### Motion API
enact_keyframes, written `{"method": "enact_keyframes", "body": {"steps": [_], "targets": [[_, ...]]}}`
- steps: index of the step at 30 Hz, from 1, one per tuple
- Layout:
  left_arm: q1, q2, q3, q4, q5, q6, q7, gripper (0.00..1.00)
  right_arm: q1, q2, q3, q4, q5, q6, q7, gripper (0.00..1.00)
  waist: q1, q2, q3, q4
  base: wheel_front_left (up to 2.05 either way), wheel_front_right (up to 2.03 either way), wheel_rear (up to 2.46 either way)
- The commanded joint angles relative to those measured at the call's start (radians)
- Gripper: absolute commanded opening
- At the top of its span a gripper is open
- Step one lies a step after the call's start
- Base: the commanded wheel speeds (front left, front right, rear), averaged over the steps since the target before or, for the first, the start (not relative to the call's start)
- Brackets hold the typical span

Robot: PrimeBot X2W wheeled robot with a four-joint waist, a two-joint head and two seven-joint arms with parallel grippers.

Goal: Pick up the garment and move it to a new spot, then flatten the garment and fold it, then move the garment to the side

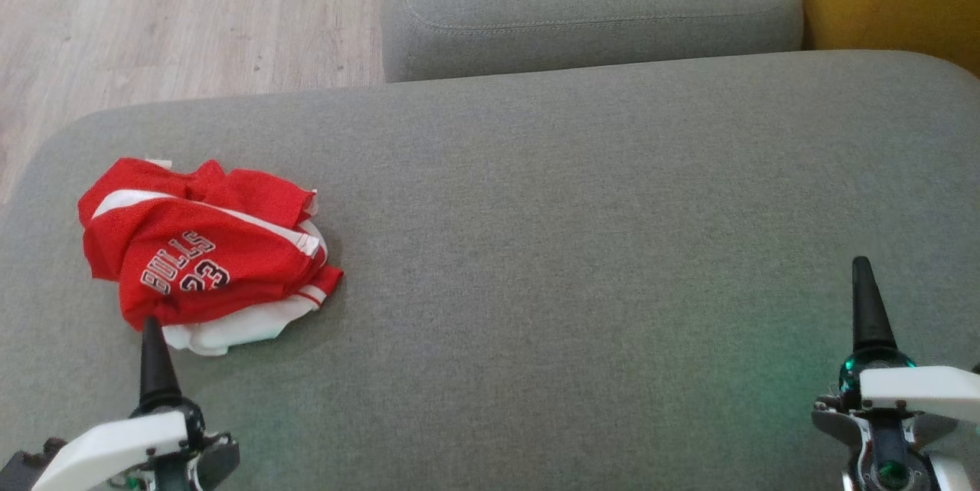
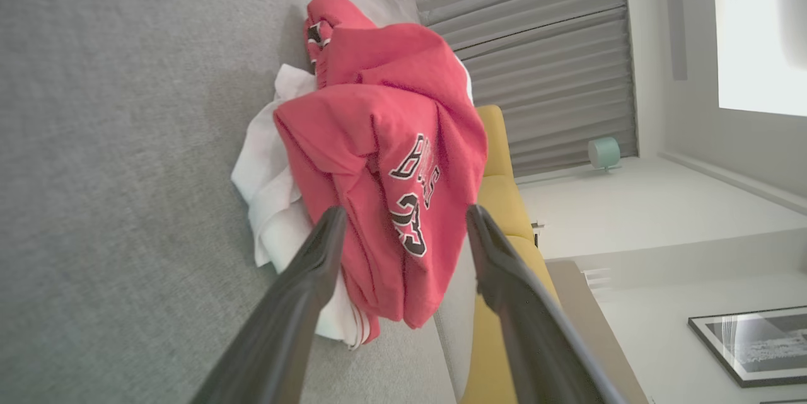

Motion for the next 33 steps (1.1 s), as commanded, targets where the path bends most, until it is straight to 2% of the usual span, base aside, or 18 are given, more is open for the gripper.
{"method": "enact_keyframes", "body": {"steps": [1, 8, 17, 29, 33], "targets": [[-0.033, 0.006, 0.008, -0.05, 0.034, 0.006, -0.013, 1.0, -0.037, -0.006, 0.01, -0.048, -0.05, 0.0, -0.016, 1.0, 0.0, -0.0001, 0.001, 0.0, 0.0, 0.0, 0.0], [-0.026, 0.006, -0.039, -0.106, 0.166, 0.042, -0.033, 1.0, -0.035, -0.006, 0.034, -0.092, -0.222, 0.0, -0.036, 1.0, 0.0, -0.0001, 0.002, -0.001, 0.0, 0.0, 0.0], [-0.026, 0.007, -0.103, -0.157, 0.34, 0.08, -0.057, 1.0, -0.029, -0.007, 0.06, -0.128, -0.38, 0.0, -0.06, 1.0, 0.0, -0.0001, 0.003, -0.001, 0.0, 0.0, 0.0], [-0.034, 0.009, -0.189, -0.181, 0.589, 0.086, -0.092, 1.0, -0.018, -0.007, 0.106, -0.157, -0.584, 0.0, -0.095, 1.0, 0.0, -0.0001, 0.008, -0.003, 0.0, 0.0, 0.0], [-0.036, 0.022, -0.235, -0.195, 0.692, 0.101, -0.109, 1.0, -0.012, -0.008, 0.125, -0.16, -0.681, 0.0, -0.113, 1.0, 0.0, -0.0001, 0.007, -0.009, 0.0, 0.0, 0.0]]}}
